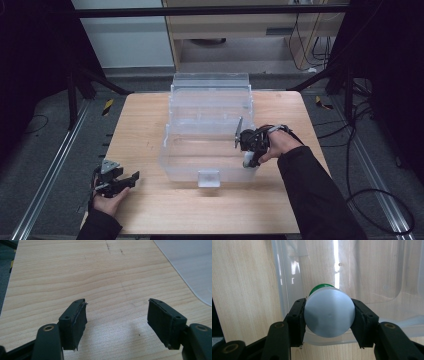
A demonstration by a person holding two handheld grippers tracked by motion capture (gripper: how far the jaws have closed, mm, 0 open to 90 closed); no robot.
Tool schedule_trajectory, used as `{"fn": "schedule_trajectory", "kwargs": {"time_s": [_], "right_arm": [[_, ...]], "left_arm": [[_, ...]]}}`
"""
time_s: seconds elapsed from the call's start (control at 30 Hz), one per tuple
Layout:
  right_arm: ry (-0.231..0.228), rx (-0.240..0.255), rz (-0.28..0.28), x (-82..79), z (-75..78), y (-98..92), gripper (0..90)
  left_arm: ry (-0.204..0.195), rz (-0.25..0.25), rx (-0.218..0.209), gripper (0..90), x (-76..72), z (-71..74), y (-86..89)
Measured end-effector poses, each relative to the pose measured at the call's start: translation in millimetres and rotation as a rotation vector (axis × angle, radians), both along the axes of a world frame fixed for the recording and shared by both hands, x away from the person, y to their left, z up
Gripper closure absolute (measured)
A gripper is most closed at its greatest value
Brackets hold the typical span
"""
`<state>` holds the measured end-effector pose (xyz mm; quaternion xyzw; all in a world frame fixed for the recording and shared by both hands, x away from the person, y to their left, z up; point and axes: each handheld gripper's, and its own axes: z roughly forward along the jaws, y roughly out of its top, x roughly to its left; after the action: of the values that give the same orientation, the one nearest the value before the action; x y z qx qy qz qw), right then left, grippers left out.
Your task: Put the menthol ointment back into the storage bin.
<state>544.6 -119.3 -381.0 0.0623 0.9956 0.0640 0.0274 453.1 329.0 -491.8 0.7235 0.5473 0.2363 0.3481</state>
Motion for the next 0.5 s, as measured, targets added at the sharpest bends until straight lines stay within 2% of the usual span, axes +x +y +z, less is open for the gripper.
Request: {"fn": "schedule_trajectory", "kwargs": {"time_s": [0.5], "right_arm": [[0.007, 0.003, 0.001, -0.2, 0.6, 0.9, 51.3]], "left_arm": [[0.002, -0.003, 0.003, 30.9, 0.0, 0.1, 0.4]]}}
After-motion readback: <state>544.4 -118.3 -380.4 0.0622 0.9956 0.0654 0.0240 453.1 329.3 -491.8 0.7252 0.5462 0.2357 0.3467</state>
